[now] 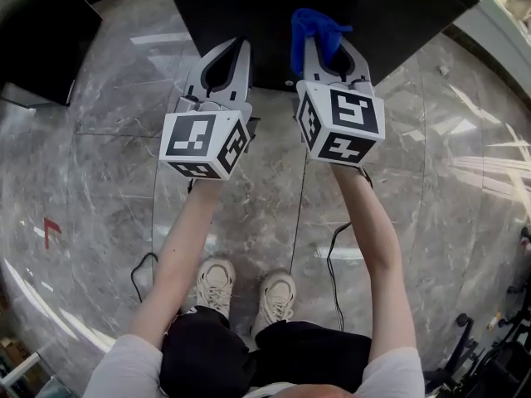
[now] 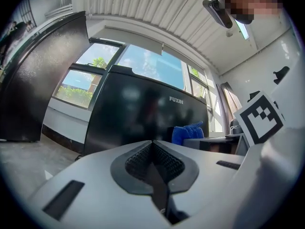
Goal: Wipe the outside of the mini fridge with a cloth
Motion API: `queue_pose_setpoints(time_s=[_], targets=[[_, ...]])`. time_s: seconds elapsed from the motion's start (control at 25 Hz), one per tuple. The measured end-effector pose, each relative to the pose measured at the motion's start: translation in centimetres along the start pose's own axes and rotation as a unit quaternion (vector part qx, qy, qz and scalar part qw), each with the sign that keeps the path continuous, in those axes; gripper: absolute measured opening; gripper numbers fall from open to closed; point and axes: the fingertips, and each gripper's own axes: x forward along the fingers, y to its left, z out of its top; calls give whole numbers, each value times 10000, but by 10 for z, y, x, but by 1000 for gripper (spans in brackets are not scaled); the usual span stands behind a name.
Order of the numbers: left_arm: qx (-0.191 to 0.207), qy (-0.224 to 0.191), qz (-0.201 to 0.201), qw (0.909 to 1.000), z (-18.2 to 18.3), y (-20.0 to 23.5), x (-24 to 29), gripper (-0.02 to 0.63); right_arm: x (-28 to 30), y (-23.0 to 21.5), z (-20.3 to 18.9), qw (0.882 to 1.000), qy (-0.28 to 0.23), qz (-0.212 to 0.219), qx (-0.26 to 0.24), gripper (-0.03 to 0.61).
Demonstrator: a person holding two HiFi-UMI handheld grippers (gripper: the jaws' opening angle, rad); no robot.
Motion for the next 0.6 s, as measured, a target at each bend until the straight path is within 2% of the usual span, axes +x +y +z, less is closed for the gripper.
queue_pose_setpoints(time_s=[0.28, 0.6], targets=[[-134, 17, -297, 9995, -9, -33, 15, 5, -27, -65, -4, 9983, 69, -570, 51, 63], [-140, 127, -568, 9982, -21, -57, 24, 5, -59, -150, 0, 9876, 24, -1559, 198, 63]])
